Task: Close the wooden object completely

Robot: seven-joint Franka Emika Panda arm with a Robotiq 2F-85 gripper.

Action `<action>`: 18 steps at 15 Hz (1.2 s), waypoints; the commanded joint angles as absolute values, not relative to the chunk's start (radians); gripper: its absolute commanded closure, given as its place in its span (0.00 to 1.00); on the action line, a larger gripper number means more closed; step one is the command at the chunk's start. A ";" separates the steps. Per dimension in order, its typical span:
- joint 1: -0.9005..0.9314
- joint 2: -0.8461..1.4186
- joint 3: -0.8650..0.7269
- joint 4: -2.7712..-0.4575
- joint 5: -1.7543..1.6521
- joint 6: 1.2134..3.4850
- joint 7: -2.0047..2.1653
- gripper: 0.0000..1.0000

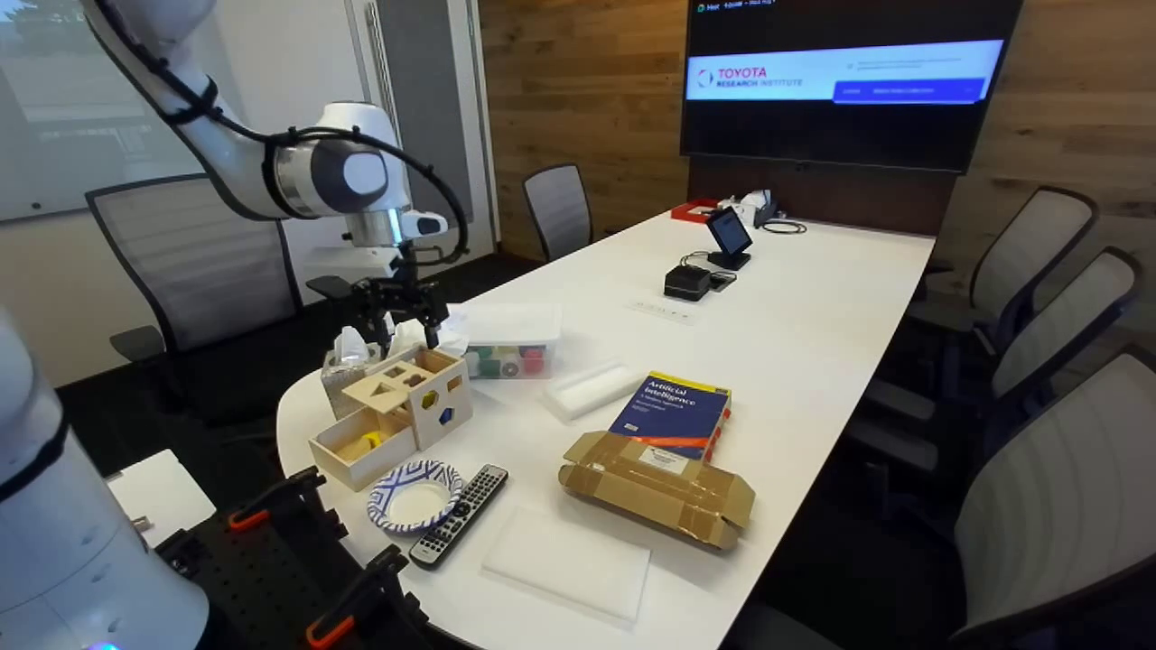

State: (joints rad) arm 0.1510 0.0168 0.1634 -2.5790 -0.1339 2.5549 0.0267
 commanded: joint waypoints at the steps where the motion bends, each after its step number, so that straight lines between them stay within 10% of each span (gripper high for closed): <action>1: 0.194 0.138 0.196 -2.566 -0.097 2.646 0.135 0.00; 18: 0.349 0.541 0.234 -2.399 0.163 2.795 0.340 0.00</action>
State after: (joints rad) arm 0.3135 0.4879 0.2538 -2.4314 0.1467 2.7451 0.2988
